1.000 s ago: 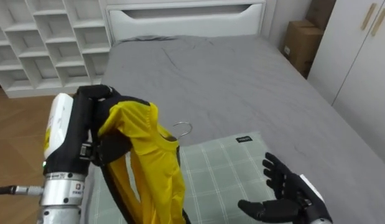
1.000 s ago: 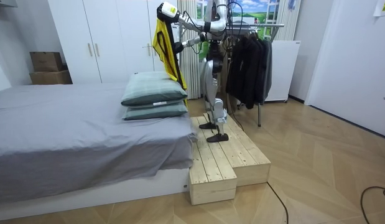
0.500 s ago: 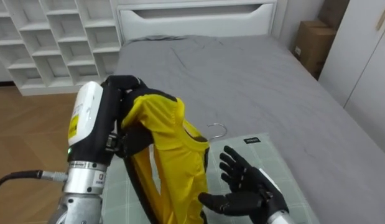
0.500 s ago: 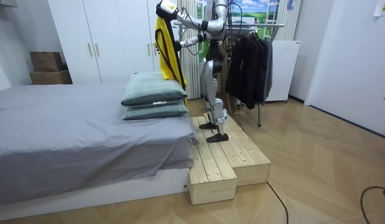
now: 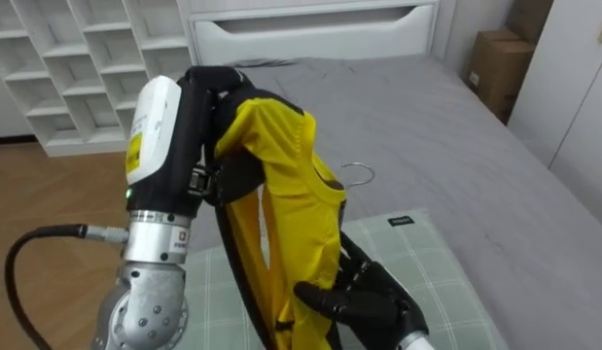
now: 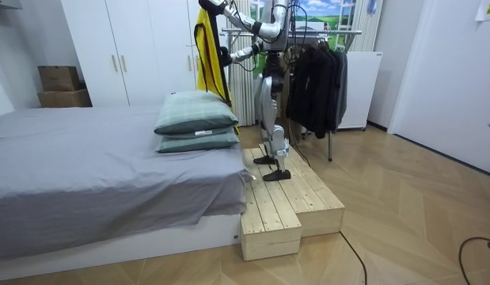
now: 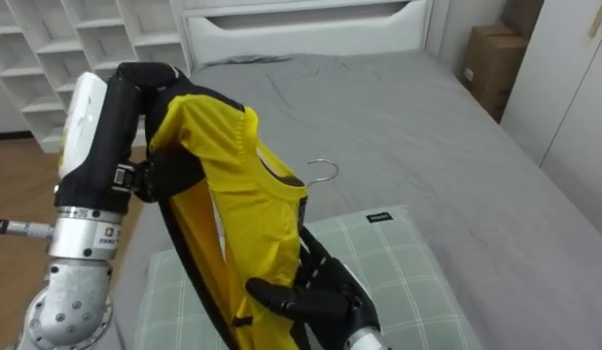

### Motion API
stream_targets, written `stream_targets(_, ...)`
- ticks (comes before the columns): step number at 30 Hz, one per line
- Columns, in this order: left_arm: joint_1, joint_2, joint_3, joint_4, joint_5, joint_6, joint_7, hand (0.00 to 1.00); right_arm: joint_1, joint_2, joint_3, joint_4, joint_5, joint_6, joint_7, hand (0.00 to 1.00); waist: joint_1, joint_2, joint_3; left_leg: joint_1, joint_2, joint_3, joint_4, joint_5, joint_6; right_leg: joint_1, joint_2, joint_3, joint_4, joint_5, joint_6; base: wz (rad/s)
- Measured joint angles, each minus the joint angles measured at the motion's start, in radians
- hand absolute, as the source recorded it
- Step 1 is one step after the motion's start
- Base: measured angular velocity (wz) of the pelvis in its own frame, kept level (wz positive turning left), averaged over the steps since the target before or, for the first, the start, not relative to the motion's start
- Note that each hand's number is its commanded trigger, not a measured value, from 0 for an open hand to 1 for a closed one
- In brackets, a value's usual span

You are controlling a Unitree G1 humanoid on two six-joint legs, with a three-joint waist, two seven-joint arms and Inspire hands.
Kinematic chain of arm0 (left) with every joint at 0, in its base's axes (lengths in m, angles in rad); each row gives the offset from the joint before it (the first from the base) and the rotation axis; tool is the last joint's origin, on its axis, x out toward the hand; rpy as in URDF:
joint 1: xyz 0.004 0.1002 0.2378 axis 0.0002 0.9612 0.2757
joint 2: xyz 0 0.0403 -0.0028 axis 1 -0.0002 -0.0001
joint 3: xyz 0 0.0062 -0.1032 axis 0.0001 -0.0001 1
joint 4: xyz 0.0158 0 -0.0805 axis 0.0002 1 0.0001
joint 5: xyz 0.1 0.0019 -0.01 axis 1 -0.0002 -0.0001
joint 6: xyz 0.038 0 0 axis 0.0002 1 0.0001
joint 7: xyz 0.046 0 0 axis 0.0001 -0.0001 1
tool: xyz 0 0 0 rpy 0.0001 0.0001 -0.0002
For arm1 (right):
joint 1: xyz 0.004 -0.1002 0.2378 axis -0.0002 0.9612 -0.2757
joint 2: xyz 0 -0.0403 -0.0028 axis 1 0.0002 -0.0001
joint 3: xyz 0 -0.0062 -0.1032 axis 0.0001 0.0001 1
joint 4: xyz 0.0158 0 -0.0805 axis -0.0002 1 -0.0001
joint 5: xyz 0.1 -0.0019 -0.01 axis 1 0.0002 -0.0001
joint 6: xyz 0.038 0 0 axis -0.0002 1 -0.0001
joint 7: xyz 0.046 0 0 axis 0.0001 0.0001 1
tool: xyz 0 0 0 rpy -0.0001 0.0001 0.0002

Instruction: Hang clothes

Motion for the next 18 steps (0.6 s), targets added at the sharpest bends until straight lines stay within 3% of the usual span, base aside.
stream_targets(6, -0.055, 0.008, 0.0, 0.0, -0.007, 0.01, 0.0, 1.0, -0.008, 0.004, 0.039, 0.01, 0.042, 0.0, -0.005, 0.0, 0.011, 0.008, 0.0002, 0.0, 0.0, -0.001, 0.001, 0.0, 0.0, 0.0, 0.001, 0.001, -0.001, 0.0, 0.0, 0.0)
stream_targets(9, -0.056, 0.019, -0.009, 0.0, -0.006, 0.015, 0.0, 1.0, -0.016, 0.004, 0.064, 0.01, 0.074, 0.0, -0.008, 0.0, 0.012, 0.007, 0.0002, 0.0, -0.001, -0.001, 0.001, 0.0, 0.0, 0.001, 0.0, 0.001, -0.002, 0.0, 0.0, 0.0)
stream_targets(18, -0.066, 0.018, -0.014, -0.001, -0.006, 0.04, 0.0, 1.0, -0.016, 0.005, 0.099, 0.048, 0.232, 0.001, 0.0, 0.0, 0.013, 0.008, 0.0007, 0.0, 0.0, -0.004, 0.002, 0.0, 0.0, 0.003, 0.001, -0.003, -0.003, 0.0, 0.0, 0.0)
